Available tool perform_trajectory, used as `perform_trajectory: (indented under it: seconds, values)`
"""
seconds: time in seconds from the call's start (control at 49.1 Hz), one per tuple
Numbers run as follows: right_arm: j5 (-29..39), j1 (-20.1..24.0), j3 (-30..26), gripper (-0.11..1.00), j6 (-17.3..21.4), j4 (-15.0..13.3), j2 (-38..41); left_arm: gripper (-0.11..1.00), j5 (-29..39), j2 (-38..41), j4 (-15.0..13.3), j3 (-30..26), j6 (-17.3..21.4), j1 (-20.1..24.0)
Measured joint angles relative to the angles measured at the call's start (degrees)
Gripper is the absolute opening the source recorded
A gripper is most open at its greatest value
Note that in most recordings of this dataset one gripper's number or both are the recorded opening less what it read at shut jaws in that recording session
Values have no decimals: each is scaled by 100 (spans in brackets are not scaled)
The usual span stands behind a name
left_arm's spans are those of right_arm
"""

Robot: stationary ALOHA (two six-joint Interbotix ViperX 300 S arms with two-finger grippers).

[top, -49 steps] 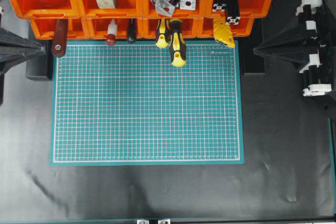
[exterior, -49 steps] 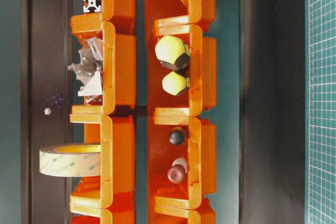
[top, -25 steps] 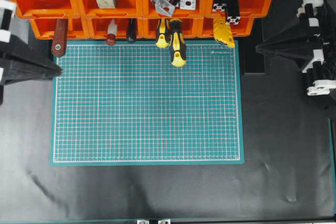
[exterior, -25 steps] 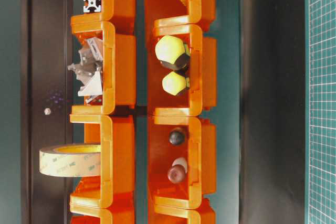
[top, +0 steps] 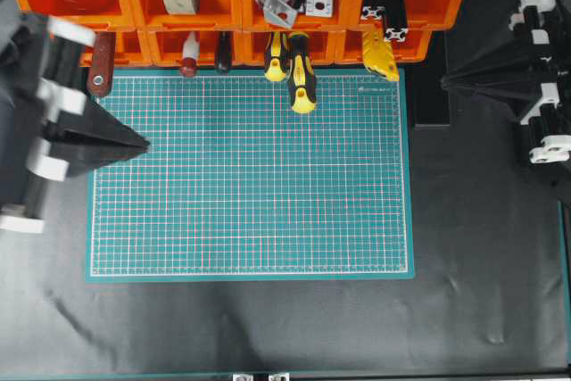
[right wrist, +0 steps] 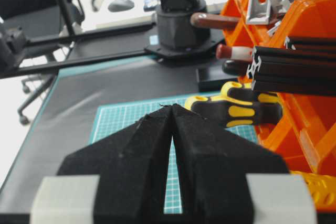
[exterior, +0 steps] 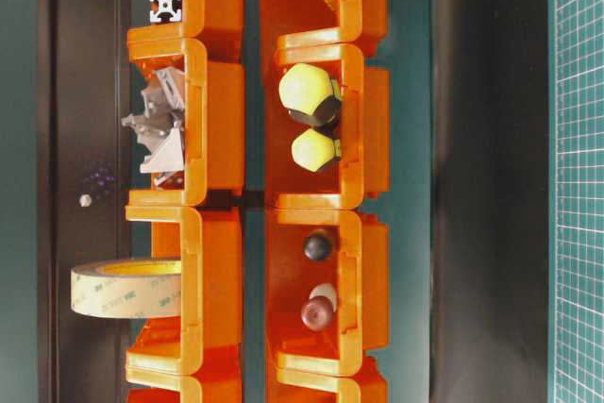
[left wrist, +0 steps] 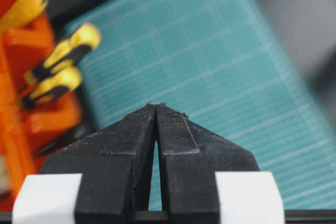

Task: Pick red screwdriver from container rack with left arm.
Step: 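Move the open left gripper toward the red-and-white screwdriver in the rack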

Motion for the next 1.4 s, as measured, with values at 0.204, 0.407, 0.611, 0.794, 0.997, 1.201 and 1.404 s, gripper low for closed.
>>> perform_trajectory:
  seconds: [0.204, 0.407, 0.611, 0.794, 0.997, 1.201, 1.404]
  values:
    - [105, 9, -26, -1, 0, -9, -79, 0, 1292, 501, 2364, -237, -1538, -949]
    - [167, 18, -35, -1, 0, 0, -105, 0, 2514, 1310, 3604, -158, -2874, -1837]
    - [457, 88, -35, -1, 0, -9, -114, 0, 2646, 2162, 3779, 62, -3366, -1828]
    - [765, 343, -53, -1, 0, -9, -149, 0, 2514, 2426, 3832, 229, -3410, -1582]
    - [1011, 492, -141, -1, -9, 0, -334, 0, 2496, 2435, 3858, 281, -3419, -1441]
    - [1556, 501, -141, -1, -88, -9, -369, 0, 2575, 2435, 3858, 229, -3384, -1433]
    - [1986, 510, -141, -1, -202, -105, -369, 0, 2672, 2426, 3858, -62, -3366, -1169]
